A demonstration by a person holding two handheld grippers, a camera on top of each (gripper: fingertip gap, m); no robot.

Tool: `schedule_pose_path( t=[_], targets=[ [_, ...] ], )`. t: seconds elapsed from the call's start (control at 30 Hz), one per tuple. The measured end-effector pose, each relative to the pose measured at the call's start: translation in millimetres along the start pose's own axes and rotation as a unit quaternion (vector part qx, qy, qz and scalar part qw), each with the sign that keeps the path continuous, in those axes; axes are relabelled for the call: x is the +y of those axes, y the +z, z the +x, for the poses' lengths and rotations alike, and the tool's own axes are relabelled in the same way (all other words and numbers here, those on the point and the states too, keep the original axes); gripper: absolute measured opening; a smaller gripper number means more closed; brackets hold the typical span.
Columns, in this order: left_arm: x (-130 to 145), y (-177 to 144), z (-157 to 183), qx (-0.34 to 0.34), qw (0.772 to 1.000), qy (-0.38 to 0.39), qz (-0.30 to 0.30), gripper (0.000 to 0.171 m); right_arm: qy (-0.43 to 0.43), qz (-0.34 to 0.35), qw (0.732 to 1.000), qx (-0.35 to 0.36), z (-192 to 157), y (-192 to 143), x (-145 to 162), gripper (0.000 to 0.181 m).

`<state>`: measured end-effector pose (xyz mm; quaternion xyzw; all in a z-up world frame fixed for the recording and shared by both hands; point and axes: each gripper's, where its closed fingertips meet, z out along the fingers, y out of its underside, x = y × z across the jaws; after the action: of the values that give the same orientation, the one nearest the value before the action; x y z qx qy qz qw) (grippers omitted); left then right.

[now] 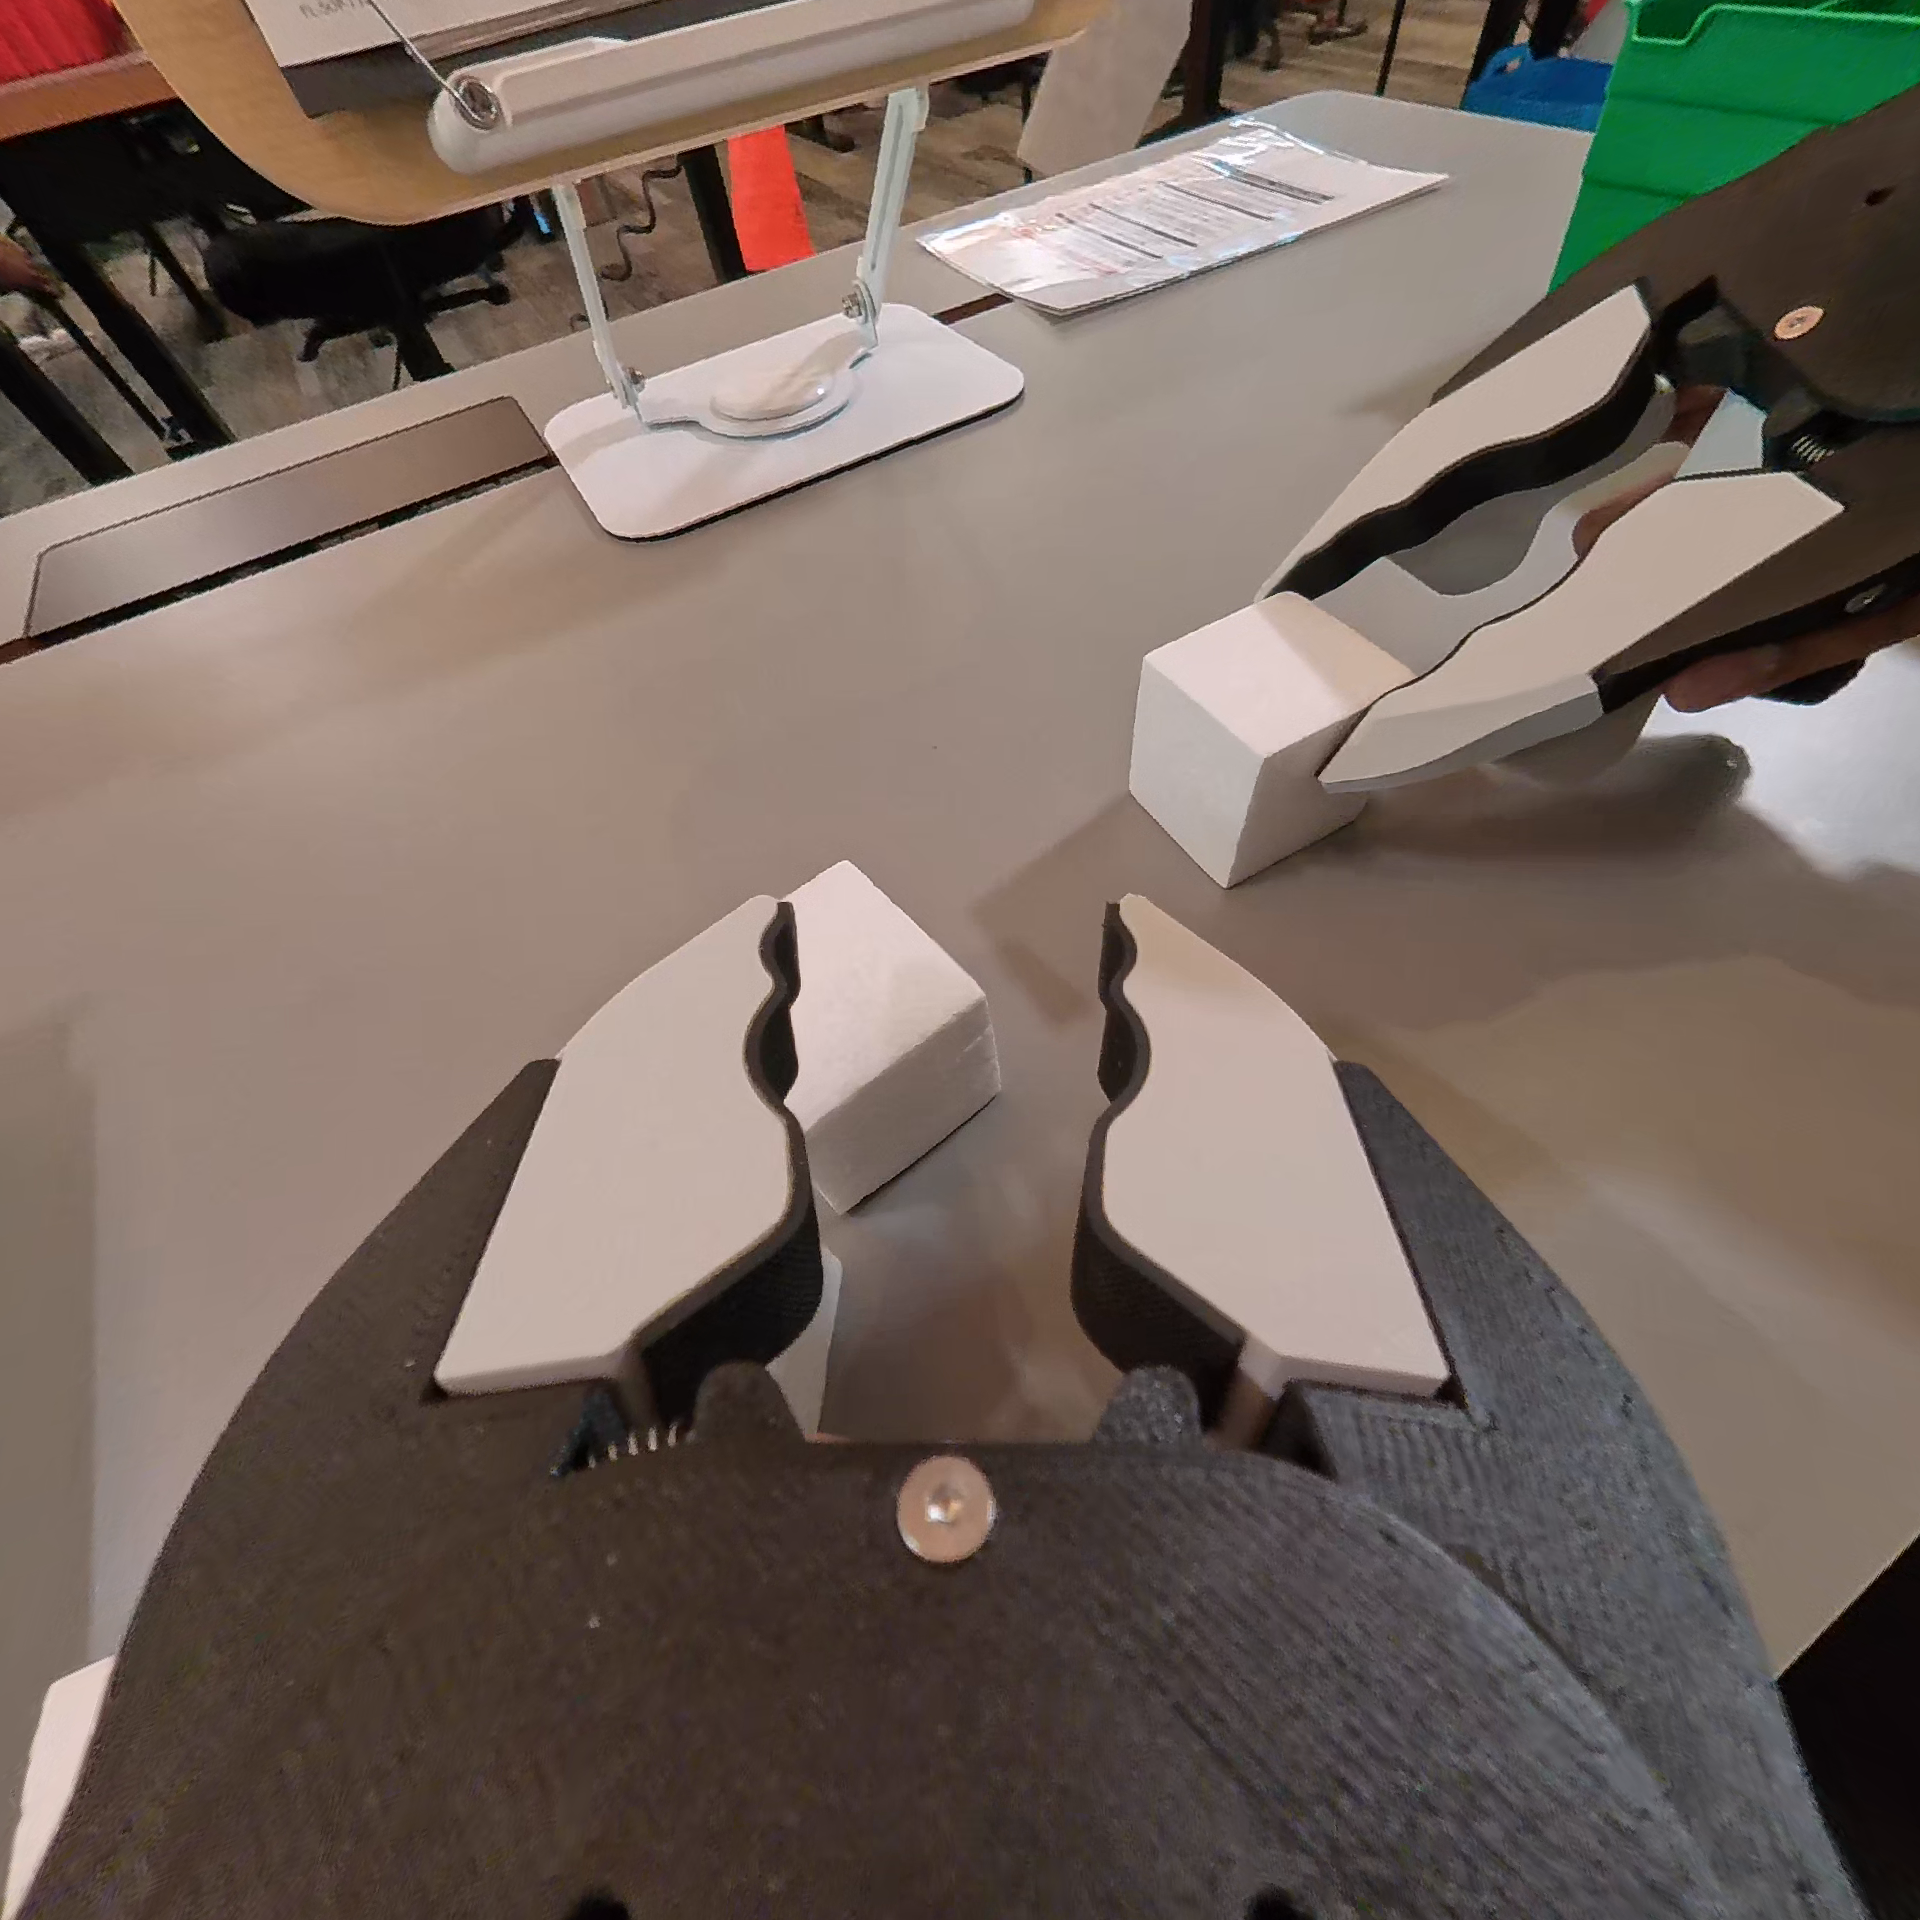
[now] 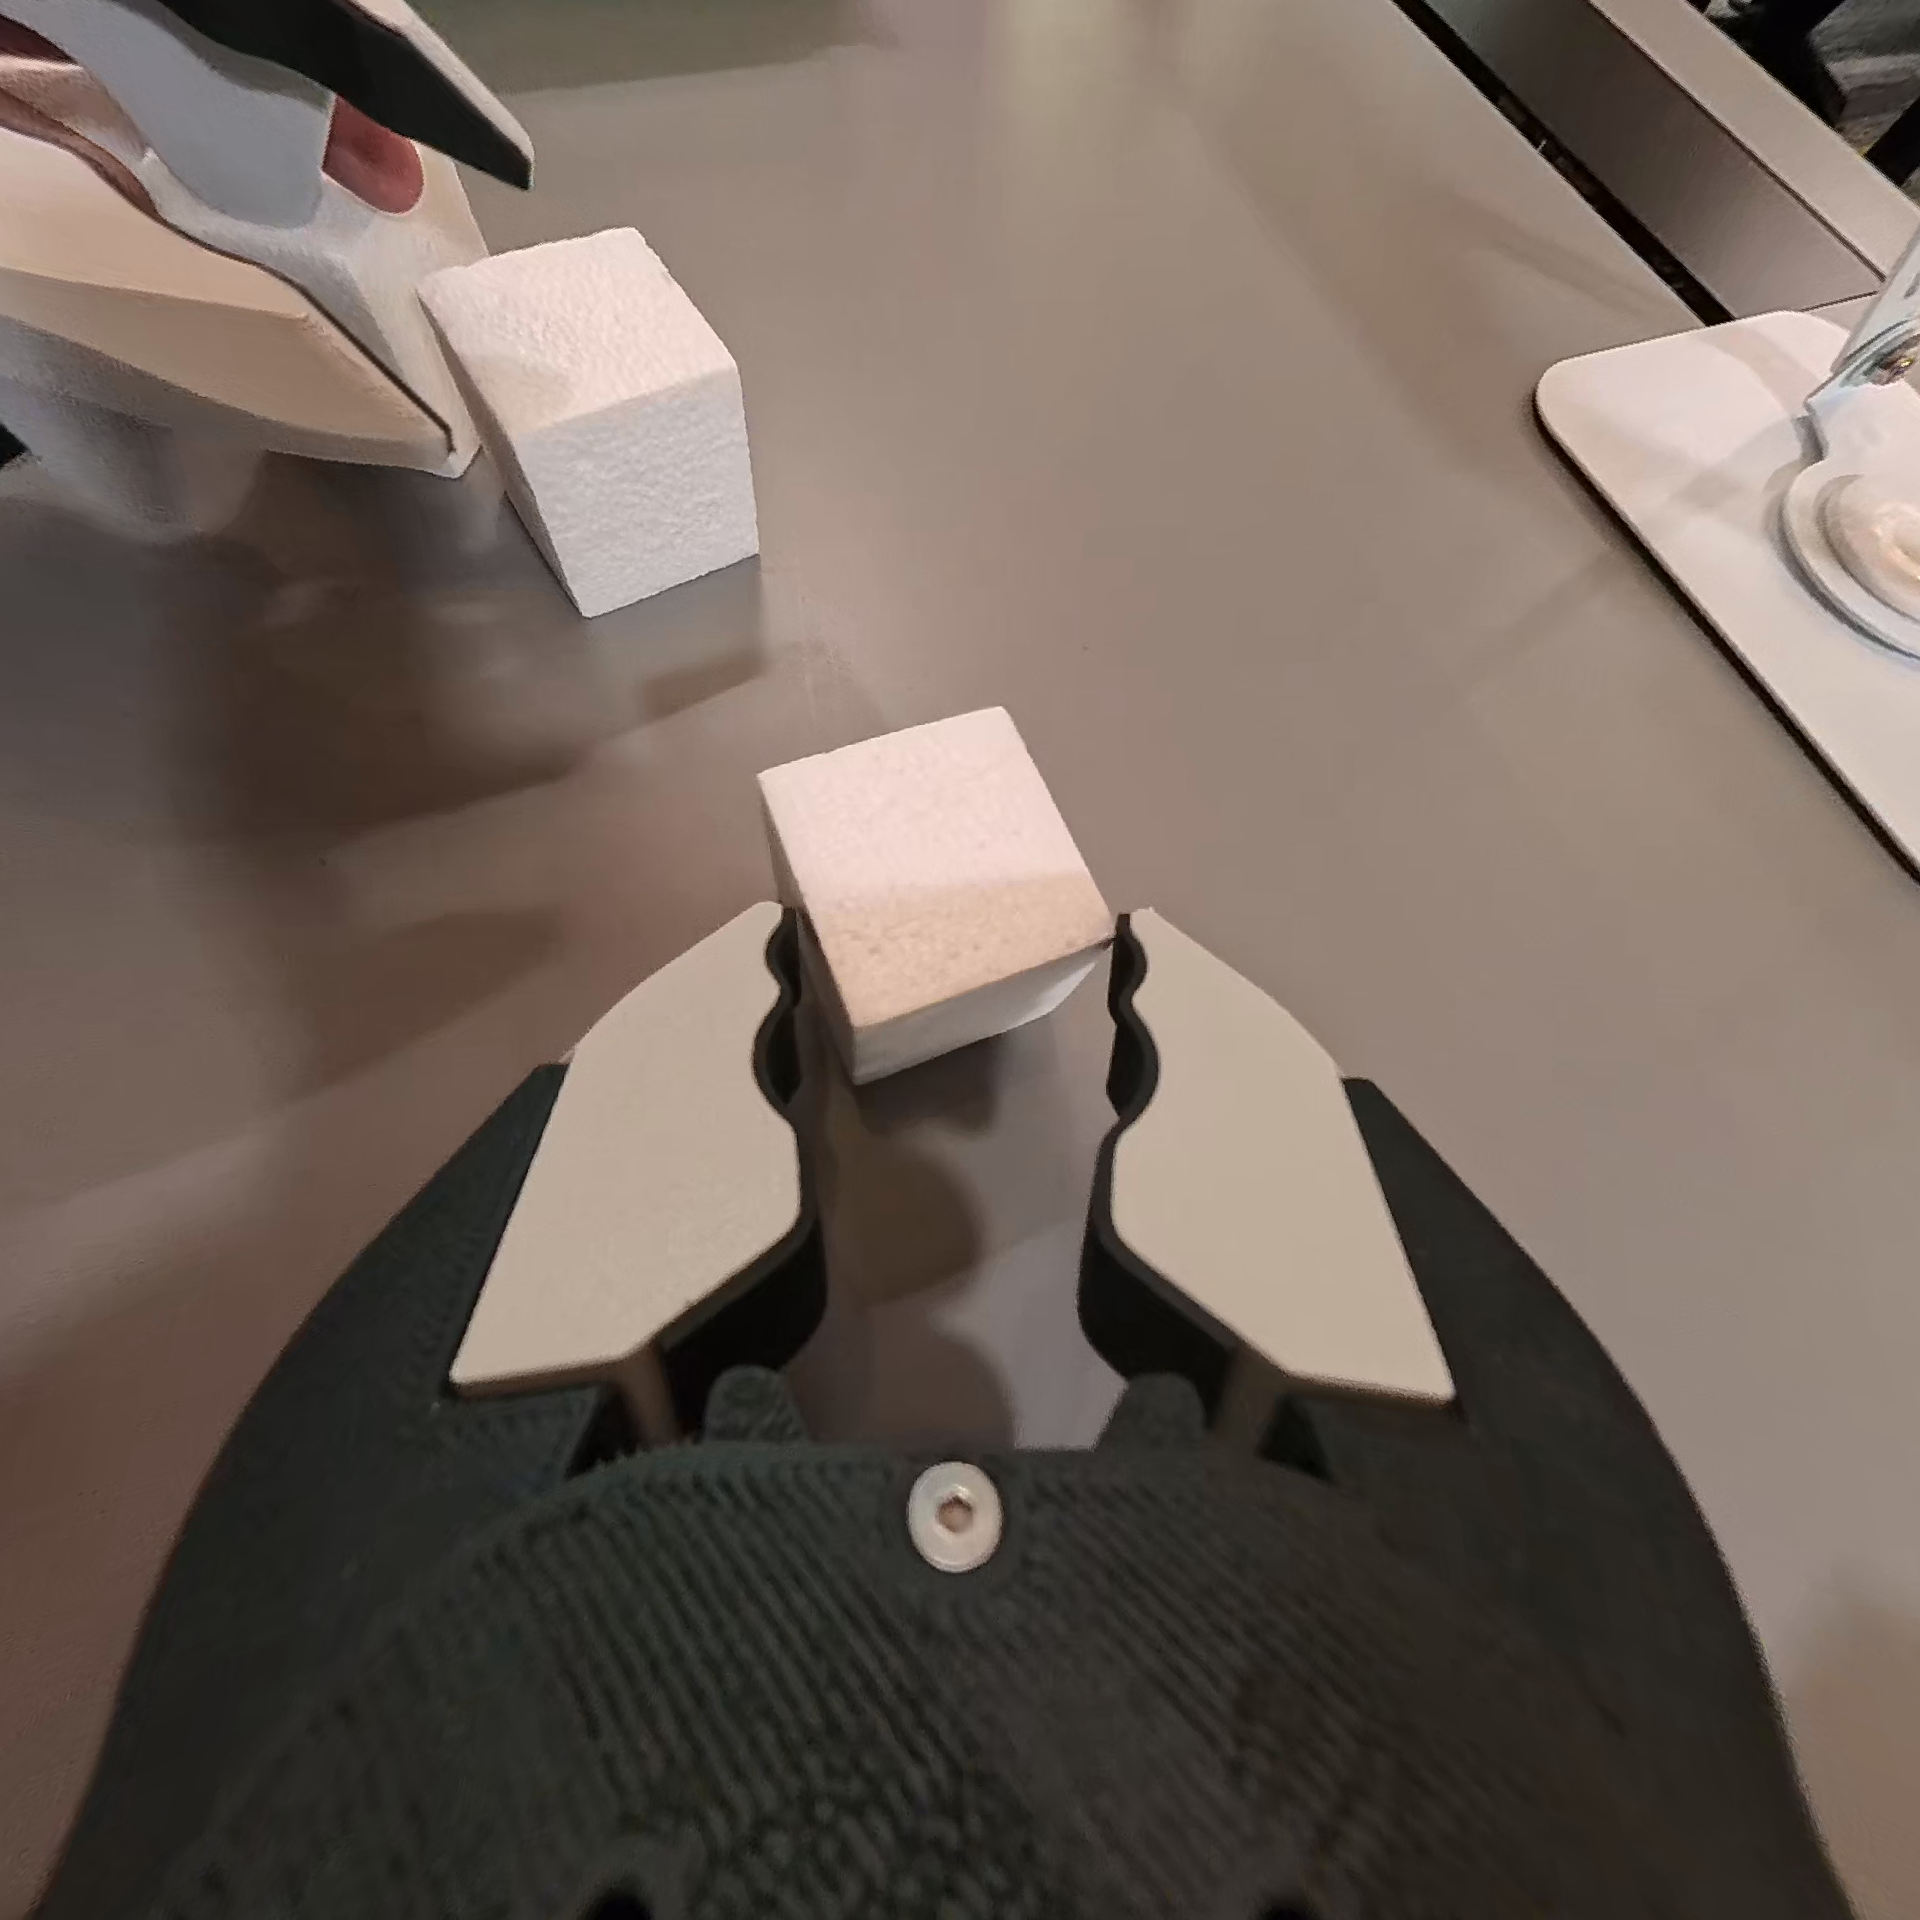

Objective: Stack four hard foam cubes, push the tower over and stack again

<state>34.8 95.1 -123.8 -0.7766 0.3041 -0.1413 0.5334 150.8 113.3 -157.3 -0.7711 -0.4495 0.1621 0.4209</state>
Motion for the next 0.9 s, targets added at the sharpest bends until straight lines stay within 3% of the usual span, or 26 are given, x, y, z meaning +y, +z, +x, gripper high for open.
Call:
schedule_pose_path(
  t=[0.37,0.9],
  targets=[
    [-5.4,0.7,2.5,0.013,1.0,-0.018,0.004,0.053,0.009,0.009,1.0,-0.004,-2.9,-4.0,-0.9,0.064],
    [-5.7,1.4,3.4,0.014,1.0,-0.015,0.005,0.048,-0.009,0.002,1.0,-0.003,-3.0,-1.3,2.2,0.056]
  ],
)
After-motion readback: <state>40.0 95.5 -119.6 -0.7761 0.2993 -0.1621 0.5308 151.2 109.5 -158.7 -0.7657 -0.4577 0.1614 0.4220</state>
